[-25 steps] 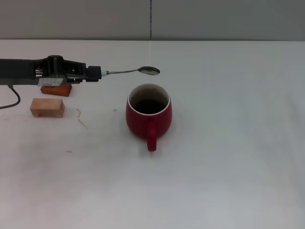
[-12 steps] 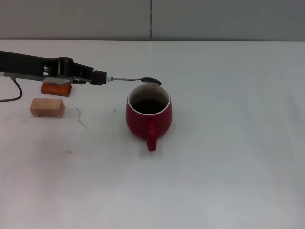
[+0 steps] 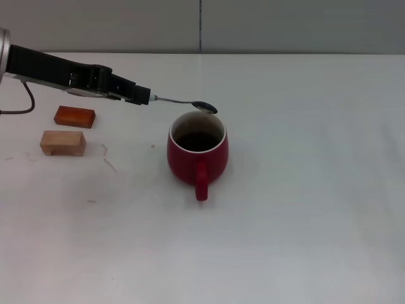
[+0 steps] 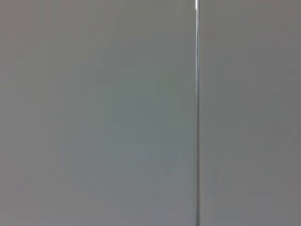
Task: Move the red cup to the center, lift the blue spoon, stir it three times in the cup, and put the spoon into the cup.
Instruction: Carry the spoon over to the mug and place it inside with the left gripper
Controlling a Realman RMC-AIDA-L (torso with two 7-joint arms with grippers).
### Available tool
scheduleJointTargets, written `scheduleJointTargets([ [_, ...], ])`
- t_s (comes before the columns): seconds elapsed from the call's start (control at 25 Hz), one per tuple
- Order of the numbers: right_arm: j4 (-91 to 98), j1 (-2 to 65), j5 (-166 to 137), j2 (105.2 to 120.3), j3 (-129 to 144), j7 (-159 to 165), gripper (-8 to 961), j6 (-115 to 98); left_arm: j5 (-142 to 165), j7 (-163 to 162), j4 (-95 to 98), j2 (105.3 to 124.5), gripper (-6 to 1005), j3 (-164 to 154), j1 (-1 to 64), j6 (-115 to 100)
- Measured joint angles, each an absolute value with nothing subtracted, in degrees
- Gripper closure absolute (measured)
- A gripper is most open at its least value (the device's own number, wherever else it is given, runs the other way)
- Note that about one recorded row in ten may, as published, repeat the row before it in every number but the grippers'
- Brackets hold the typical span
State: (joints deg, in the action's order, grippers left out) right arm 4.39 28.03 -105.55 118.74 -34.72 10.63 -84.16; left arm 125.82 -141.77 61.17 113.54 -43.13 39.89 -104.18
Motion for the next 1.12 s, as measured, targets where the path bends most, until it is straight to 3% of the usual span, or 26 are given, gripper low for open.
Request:
scheduleJointTargets([
  [1.12, 4.39, 27.98, -105.55, 118.73, -34.72, 10.63, 395, -84.02, 139.12, -144.43, 77.68, 117.5, 834, -52.41, 44.45, -106.16],
])
